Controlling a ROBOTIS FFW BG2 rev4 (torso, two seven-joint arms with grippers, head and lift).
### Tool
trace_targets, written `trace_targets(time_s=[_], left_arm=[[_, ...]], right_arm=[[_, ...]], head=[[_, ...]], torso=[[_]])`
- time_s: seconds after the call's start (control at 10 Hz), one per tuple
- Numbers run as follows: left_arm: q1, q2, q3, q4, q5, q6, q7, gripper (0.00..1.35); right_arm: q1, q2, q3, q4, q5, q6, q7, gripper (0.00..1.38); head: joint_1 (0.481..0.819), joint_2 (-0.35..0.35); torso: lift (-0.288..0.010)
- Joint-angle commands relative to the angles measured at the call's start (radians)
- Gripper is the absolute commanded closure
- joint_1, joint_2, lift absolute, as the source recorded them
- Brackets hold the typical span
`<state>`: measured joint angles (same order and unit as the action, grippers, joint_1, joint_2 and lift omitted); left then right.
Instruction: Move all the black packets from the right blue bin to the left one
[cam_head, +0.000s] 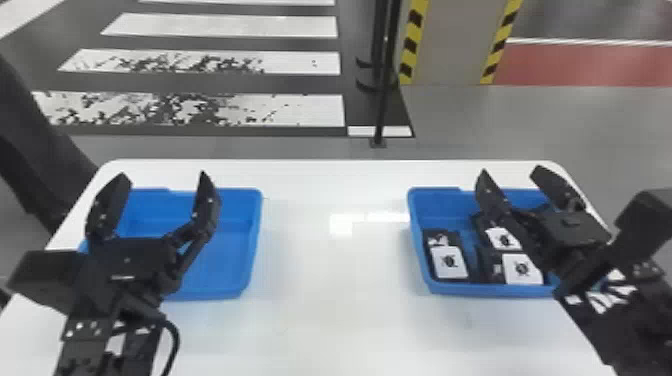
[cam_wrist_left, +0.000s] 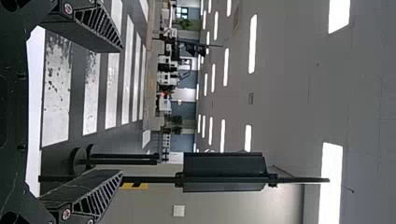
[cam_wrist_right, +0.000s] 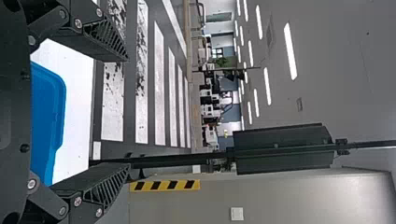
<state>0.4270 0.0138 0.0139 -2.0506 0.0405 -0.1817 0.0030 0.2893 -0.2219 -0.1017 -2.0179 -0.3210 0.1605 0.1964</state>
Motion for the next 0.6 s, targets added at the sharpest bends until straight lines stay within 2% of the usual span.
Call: trace_targets(time_s=[0.0,0.5], left_arm=[[-0.002,0.0,-0.002,0.0,-0.007,0.0,0.0,0.11],[-0.002,0.0,-0.002,0.0,-0.005,0.005,-0.006,0.11]], right_arm=[[0.0,-0.001,0.0,-0.003,-0.002,0.004,0.0,0.24],[0.0,0.001,0.002,-0.011,-0.018,0.033,0.001,0.24]], head=[[0.695,-0.024],[0.695,-0.024]], torso=[[-0.14],[-0.14]])
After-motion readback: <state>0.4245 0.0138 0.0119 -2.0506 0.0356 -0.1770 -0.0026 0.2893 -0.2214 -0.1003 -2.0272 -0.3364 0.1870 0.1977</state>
